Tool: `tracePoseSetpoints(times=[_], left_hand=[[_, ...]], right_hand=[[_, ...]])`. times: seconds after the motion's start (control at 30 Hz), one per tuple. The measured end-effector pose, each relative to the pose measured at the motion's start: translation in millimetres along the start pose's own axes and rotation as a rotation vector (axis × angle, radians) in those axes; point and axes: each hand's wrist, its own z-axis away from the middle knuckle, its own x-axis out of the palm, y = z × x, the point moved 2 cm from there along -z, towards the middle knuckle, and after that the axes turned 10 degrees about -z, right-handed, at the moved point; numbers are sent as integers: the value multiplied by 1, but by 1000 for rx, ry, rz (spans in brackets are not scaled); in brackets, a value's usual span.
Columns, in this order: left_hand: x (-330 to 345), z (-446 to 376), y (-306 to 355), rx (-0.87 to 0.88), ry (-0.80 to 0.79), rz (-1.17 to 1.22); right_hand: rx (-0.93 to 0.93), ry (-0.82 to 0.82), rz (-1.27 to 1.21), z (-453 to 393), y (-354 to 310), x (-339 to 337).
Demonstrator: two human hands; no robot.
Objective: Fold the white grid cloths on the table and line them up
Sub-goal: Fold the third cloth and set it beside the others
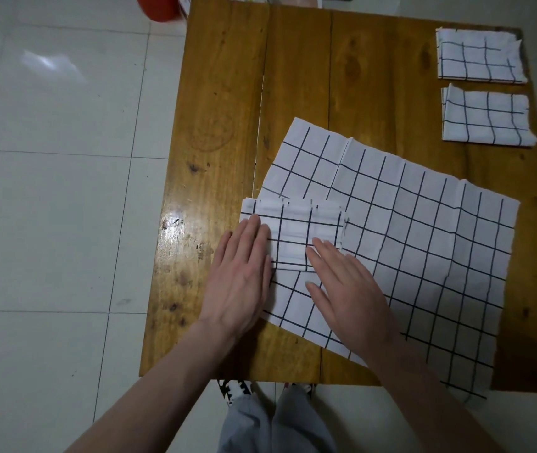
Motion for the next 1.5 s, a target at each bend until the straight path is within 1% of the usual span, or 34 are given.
tracePoseSetpoints(times=[0.1, 0.2, 0.47, 0.53, 0.7, 0.87, 0.93, 1.13, 1.3, 1.5], left_hand=[[-3, -1, 1, -44, 40, 109], [-5, -5, 1, -92, 46, 190], [-3, -1, 1, -69, 64, 182], [-4, 1, 3, -80, 66, 183], [-8, 8, 10, -100, 86, 140], [-12, 14, 17, -193, 108, 119], [-13, 14, 19, -214, 103, 105], [-7, 25, 26, -68, 94, 37], [3, 44, 24, 84, 72, 1], [7, 61, 13, 126, 38, -41]], right_hand=[[20, 26, -43, -5, -2, -3], [41, 52, -64, -14, -5, -8], [48, 139, -99, -67, -8, -34], [41, 93, -105, -83, -9, -41], [112, -141, -28, -112, -11, -48], [182, -215, -95, -119, -12, -50], [177, -246, -108, -116, -12, -48], [197, -192, -224, -103, -11, -46], [185, -166, -203, -96, -8, -43], [217, 4, -244, -89, -9, -45]])
